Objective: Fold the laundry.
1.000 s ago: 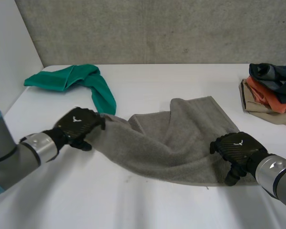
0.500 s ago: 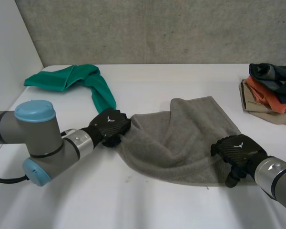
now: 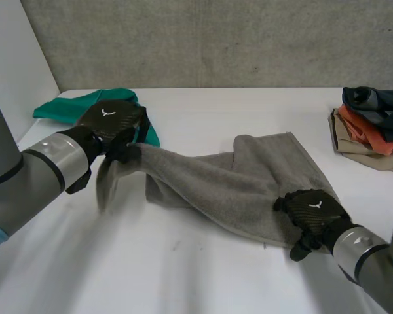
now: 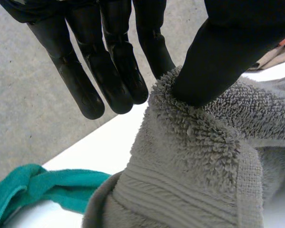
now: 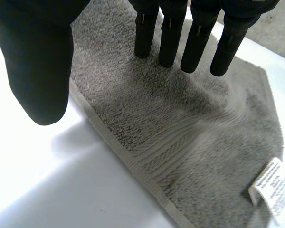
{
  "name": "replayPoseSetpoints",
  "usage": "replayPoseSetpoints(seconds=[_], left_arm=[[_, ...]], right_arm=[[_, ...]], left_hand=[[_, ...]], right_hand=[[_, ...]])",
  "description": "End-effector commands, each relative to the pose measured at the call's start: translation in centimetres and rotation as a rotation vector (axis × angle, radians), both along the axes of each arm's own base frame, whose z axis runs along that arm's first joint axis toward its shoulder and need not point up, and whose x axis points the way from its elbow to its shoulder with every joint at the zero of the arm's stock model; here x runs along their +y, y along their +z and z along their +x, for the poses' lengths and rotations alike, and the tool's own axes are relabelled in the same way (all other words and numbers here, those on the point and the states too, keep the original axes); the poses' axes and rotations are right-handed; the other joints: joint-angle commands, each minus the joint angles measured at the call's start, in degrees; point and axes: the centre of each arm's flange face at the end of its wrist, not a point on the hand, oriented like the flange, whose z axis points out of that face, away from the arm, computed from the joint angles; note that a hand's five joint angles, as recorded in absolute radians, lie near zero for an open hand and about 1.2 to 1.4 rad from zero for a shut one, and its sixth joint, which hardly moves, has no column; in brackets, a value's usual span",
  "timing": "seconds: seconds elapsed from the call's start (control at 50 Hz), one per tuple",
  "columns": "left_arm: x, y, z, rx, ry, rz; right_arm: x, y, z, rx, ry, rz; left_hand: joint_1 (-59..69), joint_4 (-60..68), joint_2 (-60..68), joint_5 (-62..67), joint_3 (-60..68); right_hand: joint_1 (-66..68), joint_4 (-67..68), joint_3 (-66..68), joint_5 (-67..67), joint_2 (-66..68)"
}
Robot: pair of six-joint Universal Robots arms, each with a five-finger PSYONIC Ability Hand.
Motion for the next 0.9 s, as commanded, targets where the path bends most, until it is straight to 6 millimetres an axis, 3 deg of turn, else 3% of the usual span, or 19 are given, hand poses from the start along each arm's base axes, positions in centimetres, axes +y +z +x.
replayPoseSetpoints(seconds=[0.02, 0.1, 0.18, 0.22, 0.28, 0.36, 0.38, 0.44, 0.46, 0.54, 0.62, 0.74, 0.84, 0.9], left_arm=[[0.8, 0.6, 0.3, 0.031, 0.014, 0.055], [1.2, 1.0, 0.4, 0.064, 0.022, 0.078], [1.5, 1.6, 0.7, 0.09, 0.031, 0.078], [1.7, 2.1, 1.0, 0.103, 0.041, 0.068], [1.8, 2.7, 1.5, 0.113, 0.053, 0.056], [2.8, 3.6, 2.3, 0.107, 0.063, 0.058], [3.1, 3.8, 2.4, 0.104, 0.065, 0.06], [3.8, 4.6, 2.8, 0.102, 0.071, 0.054], [4.1, 4.8, 3.0, 0.099, 0.071, 0.054], [5.2, 5.0, 3.6, 0.045, 0.07, 0.048], [5.9, 4.0, 4.3, -0.077, 0.062, 0.029], [6.4, 1.0, 4.3, -0.217, 0.013, 0.052], [2.7, -2.3, 3.1, -0.232, 0.009, 0.06], [0.6, -2.6, 2.4, -0.216, 0.023, -0.002]], right_arm=[[-1.3, -2.6, 0.8, 0.024, -0.018, -0.016], [-2.4, -3.0, 1.2, 0.038, -0.04, -0.07], [-3.0, -3.3, 1.3, 0.052, -0.059, -0.089], [-3.2, -3.2, 1.3, 0.055, -0.064, -0.098], [-3.6, -2.2, 1.1, 0.054, -0.076, -0.13], [-3.4, 3.5, 0.7, 0.04, -0.079, -0.297], [-3.0, 5.8, 0.5, 0.054, -0.065, -0.364], [-2.5, 9.1, 0.1, 0.099, -0.051, -0.448], [-2.3, 11.0, -0.4, 0.141, -0.051, -0.487], [-1.9, 14.9, -2.1, 0.25, -0.064, -0.529], [-1.7, 17.0, -3.1, 0.326, -0.053, -0.502], [-1.5, 17.6, -2.9, 0.341, 0.014, -0.433], [-4.6, 14.2, -2.0, 0.361, 0.048, -0.314], [-6.8, 12.2, -1.4, 0.367, 0.056, -0.261]], left_hand=[[14.2, 11.4, 11.4, 14.6, 11.7], [14.2, 11.4, 11.4, 14.6, 11.7], [14.2, 11.4, 11.4, 14.6, 11.7], [14.2, 11.4, 11.4, 14.6, 11.7], [14.2, 11.4, 11.4, 14.6, 11.7], [14.2, 11.4, 11.4, 14.6, 11.7], [14.2, 11.4, 11.4, 14.6, 11.7], [14.2, 11.4, 11.4, 14.6, 11.7], [14.2, 11.4, 11.4, 14.6, 11.7], [14.2, 11.4, 11.4, 14.6, 11.7], [14.2, 11.4, 11.4, 14.6, 11.7], [14.2, 11.4, 11.4, 14.6, 11.7], [14.2, 11.4, 11.4, 14.6, 11.7], [14.2, 11.4, 11.4, 14.6, 11.7]], right_hand=[[1.2, 2.4, 1.4, 3.9, 1.3], [11.6, 12.8, 11.7, 14.3, 11.7], [35.3, 36.5, 35.5, 38.0, 35.4], [54.2, 55.4, 54.3, 56.9, 54.3], [54.3, 55.5, 54.5, 57.0, 54.4], [54.3, 55.5, 54.5, 57.0, 54.4], [54.3, 55.5, 54.5, 57.0, 54.4], [54.3, 55.5, 54.5, 57.0, 54.4], [54.3, 55.5, 54.5, 57.0, 54.4], [54.3, 55.5, 54.5, 57.0, 54.4], [54.3, 55.5, 54.5, 57.0, 54.4], [54.3, 55.5, 54.5, 57.0, 54.4], [54.3, 55.5, 54.5, 57.0, 54.4], [54.3, 55.5, 54.5, 57.0, 54.4]])
